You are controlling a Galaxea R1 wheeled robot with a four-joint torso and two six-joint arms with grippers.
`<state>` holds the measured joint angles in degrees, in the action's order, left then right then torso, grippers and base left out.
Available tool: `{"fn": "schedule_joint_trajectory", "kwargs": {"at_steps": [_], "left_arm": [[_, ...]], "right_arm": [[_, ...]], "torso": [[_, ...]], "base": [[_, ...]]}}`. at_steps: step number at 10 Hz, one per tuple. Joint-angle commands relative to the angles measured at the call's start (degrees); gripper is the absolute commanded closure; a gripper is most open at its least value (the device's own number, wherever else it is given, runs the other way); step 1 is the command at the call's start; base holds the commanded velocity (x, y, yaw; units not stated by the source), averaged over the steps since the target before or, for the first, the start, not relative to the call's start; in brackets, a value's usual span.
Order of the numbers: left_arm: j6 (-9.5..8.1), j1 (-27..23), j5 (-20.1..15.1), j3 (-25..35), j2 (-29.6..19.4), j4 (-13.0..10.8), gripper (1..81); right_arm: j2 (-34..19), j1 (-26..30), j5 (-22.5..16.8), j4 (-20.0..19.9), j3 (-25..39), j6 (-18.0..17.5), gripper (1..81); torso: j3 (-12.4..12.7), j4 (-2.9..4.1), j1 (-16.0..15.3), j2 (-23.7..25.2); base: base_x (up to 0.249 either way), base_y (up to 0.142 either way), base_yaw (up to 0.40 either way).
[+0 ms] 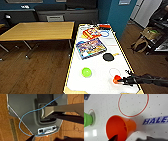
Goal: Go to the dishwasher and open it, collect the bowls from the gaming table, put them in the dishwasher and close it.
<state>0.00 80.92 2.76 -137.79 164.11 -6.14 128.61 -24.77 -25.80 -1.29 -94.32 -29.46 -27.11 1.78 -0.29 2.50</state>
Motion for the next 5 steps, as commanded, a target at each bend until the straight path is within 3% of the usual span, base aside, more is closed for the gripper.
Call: {"fn": "schedule_joint_trajectory", "kwargs": {"at_steps": [1,3,5], "left_arm": [[0.09,0.1,-4.2,0.3,-0.6,0.3,1.0],[0.09,0.2,-4.2,0.2,-0.6,0.7,1.0],[0.09,0.2,-4.2,-0.5,-0.7,0.8,1.0]], "right_arm": [[-0.9,6.2,-0.8,-1.3,-0.7,0.0,1.0],[-0.5,5.6,-0.7,-1.3,-1.3,0.0,1.0],[-0.3,3.6,2.4,-1.4,-2.1,-0.1,1.0]], "torso": [[0.0,0.00,0.0,0.0],[0.0,0.00,0.0,0.0],[0.0,0.00,0.0,0.0]], "base": [[0.000,0.000,0.000],[0.000,0.000,0.000],[0.000,0.000,0.000]]}}
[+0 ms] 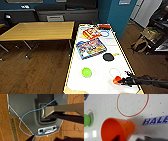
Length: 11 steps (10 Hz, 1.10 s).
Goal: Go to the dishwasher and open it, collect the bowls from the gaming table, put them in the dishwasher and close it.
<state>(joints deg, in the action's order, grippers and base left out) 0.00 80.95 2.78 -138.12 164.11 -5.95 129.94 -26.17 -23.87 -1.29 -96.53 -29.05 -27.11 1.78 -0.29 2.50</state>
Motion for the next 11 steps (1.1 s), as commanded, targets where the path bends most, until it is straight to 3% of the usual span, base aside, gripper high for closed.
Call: {"fn": "schedule_joint_trajectory", "kwargs": {"at_steps": [1,3,5,8,10,11], "left_arm": [[0.09,0.1,-4.2,-0.2,-0.8,0.6,1.0],[0.09,0.1,-4.2,-0.1,-0.7,0.5,1.0],[0.09,0.2,-4.2,-0.1,-0.6,0.4,1.0],[0.09,0.2,-3.0,0.1,-0.2,0.1,1.0],[0.09,0.0,-2.3,0.2,-0.1,-0.1,1.0],[0.09,-0.5,-1.8,0.3,-0.4,0.1,1.0]], "right_arm": [[-1.7,4.6,0.8,-1.6,-0.1,-0.4,81.1],[-2.8,4.6,0.8,-1.9,0.4,-0.6,81.1],[-7.1,7.0,0.4,-2.0,5.7,-1.2,81.1],[-21.1,12.6,-1.8,-2.0,18.9,-2.6,81.1],[-31.7,11.3,-3.8,-1.2,25.7,-2.5,81.1],[-37.1,8.1,-3.6,-1.3,28.1,-2.4,81.1]], "torso": [[0.0,0.00,0.0,0.0],[0.0,0.00,0.0,0.0],[0.0,0.00,0.0,0.0],[0.0,0.00,0.0,0.0],[0.0,0.00,0.0,0.0],[0.0,0.00,0.0,0.0]], "base": [[0.000,0.000,0.000],[0.000,0.000,0.000],[0.000,0.000,0.000],[0.000,0.000,0.000],[0.000,0.000,0.000],[0.000,0.000,0.000]]}}
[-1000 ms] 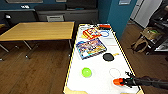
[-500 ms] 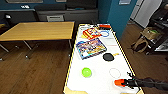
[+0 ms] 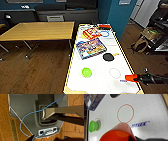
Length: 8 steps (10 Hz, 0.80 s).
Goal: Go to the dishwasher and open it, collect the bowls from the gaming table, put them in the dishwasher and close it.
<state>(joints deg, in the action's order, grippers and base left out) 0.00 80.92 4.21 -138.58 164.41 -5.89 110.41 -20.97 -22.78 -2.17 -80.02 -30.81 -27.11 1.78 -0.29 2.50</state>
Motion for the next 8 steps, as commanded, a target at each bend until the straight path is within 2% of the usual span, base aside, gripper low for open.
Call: {"fn": "schedule_joint_trajectory", "kwargs": {"at_steps": [1,2,5,6,8], "left_arm": [[0.09,-0.5,-1.9,1.8,-1.6,0.1,1.0],[0.09,-0.8,0.1,5.7,-4.1,0.1,1.0],[0.00,-2.9,0.7,20.3,-14.7,0.4,1.0],[-0.25,-3.7,0.7,24.7,-18.5,0.4,1.0],[-1.49,-5.6,1.5,32.8,-25.4,0.4,1.0]], "right_arm": [[-20.1,-1.8,-4.0,-0.4,12.4,-0.4,81.1],[-21.8,-8.2,-1.5,0.1,12.9,0.2,81.1],[-19.7,-31.1,18.7,3.0,10.1,1.8,81.1],[-17.0,-38.4,25.4,3.9,7.5,2.0,81.1],[-9.4,-49.3,34.1,6.1,0.3,2.0,81.1]], "torso": [[0.0,0.00,0.0,0.0],[0.0,0.00,0.0,0.0],[0.0,0.00,0.0,0.0],[0.0,0.00,0.0,0.0],[0.0,0.00,0.0,0.0]], "base": [[0.000,0.000,0.000],[0.000,0.000,0.000],[0.000,0.000,0.000],[0.000,0.000,0.000],[0.000,0.000,0.000]]}}
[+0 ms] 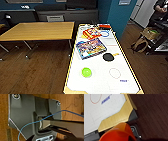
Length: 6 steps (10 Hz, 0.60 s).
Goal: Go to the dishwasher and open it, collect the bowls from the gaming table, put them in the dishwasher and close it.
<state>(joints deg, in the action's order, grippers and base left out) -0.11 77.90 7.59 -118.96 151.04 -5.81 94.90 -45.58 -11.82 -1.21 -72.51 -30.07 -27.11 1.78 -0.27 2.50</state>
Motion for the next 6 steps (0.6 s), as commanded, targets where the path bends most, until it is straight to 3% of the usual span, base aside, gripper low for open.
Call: {"fn": "schedule_joint_trajectory", "kwargs": {"at_steps": [1,3,6], "left_arm": [[-1.73,-3.7,-1.9,17.3,-15.5,0.3,1.0],[-3.31,-6.9,-1.9,25.3,-22.9,0.3,1.0],[-6.31,-12.4,-2.0,32.4,-31.2,0.3,1.0]], "right_arm": [[10.7,-28.4,26.3,6.0,-11.7,1.2,81.1],[18.8,-32.6,28.5,8.3,-18.7,1.2,81.1],[27.0,-36.5,30.6,12.5,-23.7,1.2,81.1]], "torso": [[0.0,0.00,0.0,0.0],[0.0,0.00,0.0,0.0],[0.0,0.00,0.0,0.0]], "base": [[0.000,0.000,0.000],[0.000,0.000,0.000],[0.000,0.000,0.000]]}}
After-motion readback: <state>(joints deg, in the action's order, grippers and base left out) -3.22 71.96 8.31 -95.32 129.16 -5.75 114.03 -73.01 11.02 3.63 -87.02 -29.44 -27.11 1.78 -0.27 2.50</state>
